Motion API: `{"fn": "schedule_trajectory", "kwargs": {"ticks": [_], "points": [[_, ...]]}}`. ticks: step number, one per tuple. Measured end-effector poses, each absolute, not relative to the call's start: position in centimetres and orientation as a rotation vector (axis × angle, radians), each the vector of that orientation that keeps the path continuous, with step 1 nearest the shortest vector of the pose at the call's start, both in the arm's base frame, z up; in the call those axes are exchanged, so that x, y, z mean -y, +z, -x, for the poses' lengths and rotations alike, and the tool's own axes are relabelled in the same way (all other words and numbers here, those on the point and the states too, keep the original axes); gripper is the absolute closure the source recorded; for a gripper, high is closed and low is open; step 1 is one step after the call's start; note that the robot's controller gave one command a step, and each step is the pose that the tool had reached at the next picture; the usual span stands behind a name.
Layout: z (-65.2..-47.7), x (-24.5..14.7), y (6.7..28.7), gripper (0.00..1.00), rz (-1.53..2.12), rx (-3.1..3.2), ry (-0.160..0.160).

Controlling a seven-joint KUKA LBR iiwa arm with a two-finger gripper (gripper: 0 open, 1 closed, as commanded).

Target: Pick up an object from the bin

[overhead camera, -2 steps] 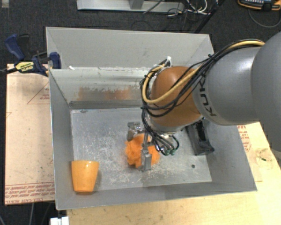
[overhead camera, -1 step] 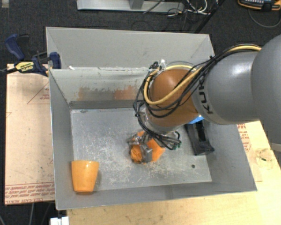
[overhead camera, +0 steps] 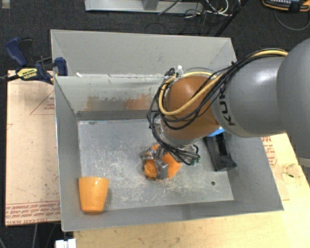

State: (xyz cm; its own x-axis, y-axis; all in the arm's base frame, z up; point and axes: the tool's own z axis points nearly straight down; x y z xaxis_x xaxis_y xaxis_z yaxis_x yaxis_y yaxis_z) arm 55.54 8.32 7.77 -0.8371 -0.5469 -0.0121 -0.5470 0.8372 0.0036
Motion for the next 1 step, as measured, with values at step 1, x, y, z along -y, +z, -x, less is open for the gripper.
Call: {"fn": "schedule_trajectory", "kwargs": {"ticks": [1], "points": [[-55.06, -8.08, 11.89, 1.0, 0.905, -3.005, 0.013]]}}
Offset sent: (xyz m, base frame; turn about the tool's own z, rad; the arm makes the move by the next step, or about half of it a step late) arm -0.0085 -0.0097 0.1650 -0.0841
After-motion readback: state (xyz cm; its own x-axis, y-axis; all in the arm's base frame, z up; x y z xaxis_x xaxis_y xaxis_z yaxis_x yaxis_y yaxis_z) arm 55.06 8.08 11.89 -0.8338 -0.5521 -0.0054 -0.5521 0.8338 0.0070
